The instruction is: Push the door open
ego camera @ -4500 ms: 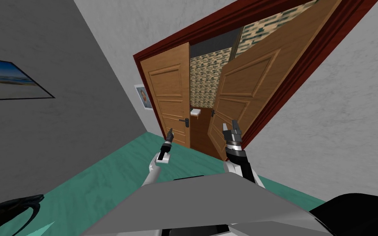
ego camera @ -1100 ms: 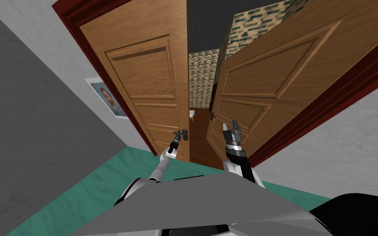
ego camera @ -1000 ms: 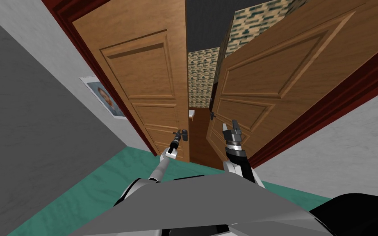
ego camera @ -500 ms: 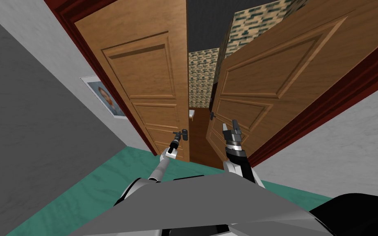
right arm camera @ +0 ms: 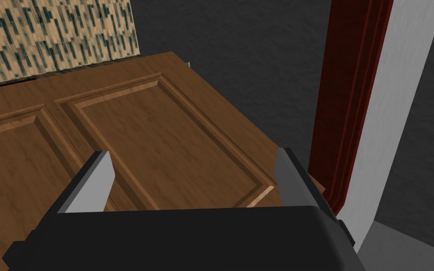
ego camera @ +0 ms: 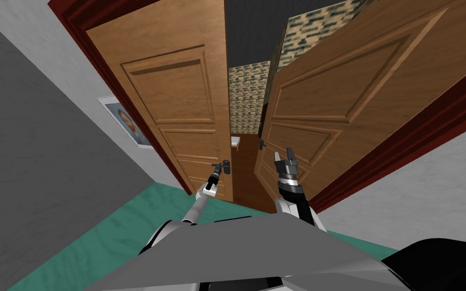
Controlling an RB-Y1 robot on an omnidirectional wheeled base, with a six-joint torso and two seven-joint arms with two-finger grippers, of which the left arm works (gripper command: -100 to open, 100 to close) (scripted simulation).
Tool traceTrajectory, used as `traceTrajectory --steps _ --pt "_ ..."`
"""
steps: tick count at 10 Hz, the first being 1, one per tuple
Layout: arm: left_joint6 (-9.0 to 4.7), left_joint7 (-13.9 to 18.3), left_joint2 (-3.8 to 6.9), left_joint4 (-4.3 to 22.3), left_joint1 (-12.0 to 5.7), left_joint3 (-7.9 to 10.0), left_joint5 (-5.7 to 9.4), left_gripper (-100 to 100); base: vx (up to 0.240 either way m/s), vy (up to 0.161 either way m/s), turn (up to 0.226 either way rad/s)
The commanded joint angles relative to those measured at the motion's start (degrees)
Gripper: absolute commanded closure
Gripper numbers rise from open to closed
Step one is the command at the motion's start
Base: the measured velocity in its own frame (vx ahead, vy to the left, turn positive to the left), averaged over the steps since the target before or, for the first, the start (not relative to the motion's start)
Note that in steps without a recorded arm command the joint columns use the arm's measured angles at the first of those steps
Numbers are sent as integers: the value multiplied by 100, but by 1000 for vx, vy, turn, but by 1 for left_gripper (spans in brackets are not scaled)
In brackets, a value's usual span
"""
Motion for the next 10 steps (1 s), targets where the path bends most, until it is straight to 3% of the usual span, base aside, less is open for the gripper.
traceTrajectory --steps 1,8,10 --pt "40 -10 89 -122 -17 70 20 100 152 -72 21" --pt "60 -152 298 -115 -5 472 150 100 146 -119 59" --pt "60 -152 298 -115 -5 472 150 100 88 -61 24"
